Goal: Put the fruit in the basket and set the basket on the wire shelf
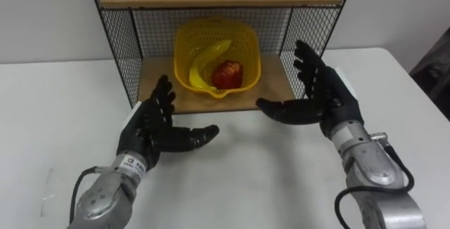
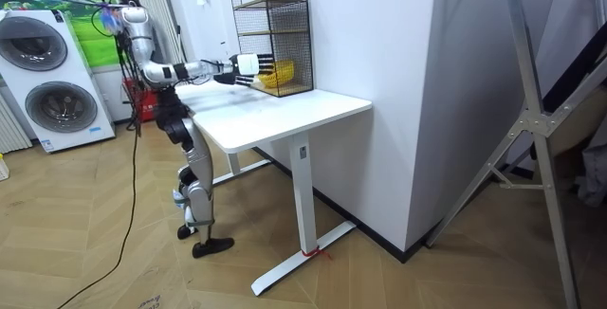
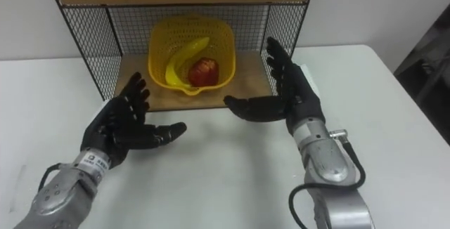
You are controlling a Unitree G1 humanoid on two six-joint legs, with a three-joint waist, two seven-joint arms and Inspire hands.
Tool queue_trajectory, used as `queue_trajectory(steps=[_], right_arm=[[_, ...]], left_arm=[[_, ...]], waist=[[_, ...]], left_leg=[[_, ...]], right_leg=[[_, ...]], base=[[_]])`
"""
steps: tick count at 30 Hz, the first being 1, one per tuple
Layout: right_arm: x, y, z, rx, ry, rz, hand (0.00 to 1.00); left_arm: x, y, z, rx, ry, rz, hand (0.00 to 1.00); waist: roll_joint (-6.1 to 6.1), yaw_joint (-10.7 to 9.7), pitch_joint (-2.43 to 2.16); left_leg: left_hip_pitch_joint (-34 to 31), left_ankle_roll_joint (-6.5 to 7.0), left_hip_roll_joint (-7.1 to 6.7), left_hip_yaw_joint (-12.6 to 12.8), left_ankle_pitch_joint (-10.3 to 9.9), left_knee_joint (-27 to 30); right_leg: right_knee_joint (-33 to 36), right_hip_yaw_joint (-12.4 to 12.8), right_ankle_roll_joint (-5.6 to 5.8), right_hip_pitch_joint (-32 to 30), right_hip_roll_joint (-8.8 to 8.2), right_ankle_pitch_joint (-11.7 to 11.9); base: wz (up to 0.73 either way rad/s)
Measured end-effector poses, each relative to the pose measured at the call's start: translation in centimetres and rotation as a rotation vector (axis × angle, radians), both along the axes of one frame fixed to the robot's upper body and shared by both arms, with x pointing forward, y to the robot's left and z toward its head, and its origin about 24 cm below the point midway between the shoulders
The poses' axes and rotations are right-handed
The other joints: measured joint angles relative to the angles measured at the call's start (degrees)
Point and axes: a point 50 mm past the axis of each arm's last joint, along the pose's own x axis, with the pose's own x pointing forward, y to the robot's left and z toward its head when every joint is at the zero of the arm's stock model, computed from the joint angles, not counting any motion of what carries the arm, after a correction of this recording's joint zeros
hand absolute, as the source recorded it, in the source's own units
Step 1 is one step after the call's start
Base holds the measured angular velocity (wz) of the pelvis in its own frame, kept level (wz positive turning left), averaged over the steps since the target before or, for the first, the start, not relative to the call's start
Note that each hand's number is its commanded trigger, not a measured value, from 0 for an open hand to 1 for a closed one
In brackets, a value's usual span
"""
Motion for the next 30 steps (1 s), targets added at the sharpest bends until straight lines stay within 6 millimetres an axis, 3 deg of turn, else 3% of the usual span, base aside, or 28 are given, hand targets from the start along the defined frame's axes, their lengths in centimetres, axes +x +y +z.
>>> queue_trajectory(steps=[3, 6, 11, 14, 17, 20, 23, 25, 28, 30], right_arm=[[-1.8, -0.3, -0.7, 0.003, 0.018, 0.004, 0.00], [-2.9, -1.0, -1.1, 0.010, 0.022, -0.025, 0.00], [-4.5, -3.2, 0.6, -0.032, -0.088, -0.155, 0.00], [-5.4, -6.7, 2.3, -0.115, -0.200, -0.356, 0.00], [-6.1, -9.1, 4.0, -0.194, -0.276, -0.524, 0.00], [-8.1, -13.0, 7.5, -0.299, -0.439, -0.788, 0.00], [-9.6, -15.4, 10.0, -0.337, -0.575, -0.949, 0.00], [-11.6, -17.6, 12.4, -0.356, -0.696, -1.118, 0.00], [-14.6, -20.2, 13.6, -0.359, -0.787, -1.364, 0.00], [-16.7, -21.7, 13.3, -0.329, -0.791, -1.519, 0.00]], left_arm=[[-1.8, 0.7, -0.6, 0.004, 0.013, 0.032, 0.00], [-2.5, 1.8, 0.1, 0.013, -0.031, 0.082, 0.00], [-3.3, 5.2, 2.0, 0.067, -0.151, 0.273, 0.00], [-4.1, 9.4, 5.5, 0.166, -0.317, 0.520, 0.00], [-5.3, 12.2, 8.1, 0.238, -0.432, 0.728, 0.00], [-8.4, 15.8, 12.2, 0.351, -0.604, 1.061, 0.00], [-10.6, 18.1, 14.3, 0.417, -0.700, 1.260, 0.00], [-13.1, 20.2, 16.3, 0.428, -0.777, 1.449, 0.00], [-16.7, 22.6, 17.7, 0.453, -0.825, 1.691, 0.00], [-18.6, 24.1, 17.6, 0.413, -0.808, 1.844, 0.00]], waist=[[0.21, 0.1, 0.08], [0.69, 0.1, 0.21], [2.03, 0.5, -0.28], [2.15, 1.5, -0.25], [1.97, 1.7, -0.15], [1.89, 2.1, -0.07], [1.75, 3.0, -0.06], [1.72, 3.1, 0.03], [1.19, 3.2, 0.08], [1.12, 3.3, 0.10]], left_leg=[[-0.4, -0.02, 0.02, 0.2, 0.0, -0.2], [-0.6, -0.02, -0.02, 0.2, 0.0, -0.4], [-0.5, -0.09, 0.00, 0.2, -0.1, -0.9], [0.3, -0.30, -0.03, 0.2, 0.1, -1.4], [0.7, -0.32, -0.02, 0.0, 0.1, -1.5], [0.5, -0.32, -0.04, -0.1, 0.1, -1.4], [0.5, -0.33, -0.11, -0.1, 0.1, -1.5], [0.0, -0.33, -0.26, -0.2, 0.1, -1.5], [-0.2, -0.39, -0.36, -0.3, 0.0, -1.7], [-0.8, -0.40, -0.40, -0.5, 0.0, -1.5]], right_leg=[[0.0, 0.3, 0.02, -0.5, 0.05, 0.0], [0.1, 0.4, 0.02, -0.9, 0.07, 0.0], [0.0, 0.6, 0.01, -0.9, 0.22, 0.0], [0.0, 1.2, 0.00, -0.3, 0.42, 0.0], [0.1, 1.1, 0.03, 0.1, 0.40, -0.1], [0.1, 1.0, 0.06, 0.0, 0.37, -0.1], [0.2, 0.6, 0.02, -0.2, 0.25, -0.3], [0.2, 0.3, -0.18, -0.6, 0.06, -0.8], [0.3, 0.3, -0.27, -0.9, -0.02, -1.2], [0.3, 0.0, -0.26, -1.3, -0.12, -1.3]], base=[[-0.01], [-0.03], [0.00], [-0.04], [0.03], [0.01], [0.00], [0.02], [0.02], [0.05]])
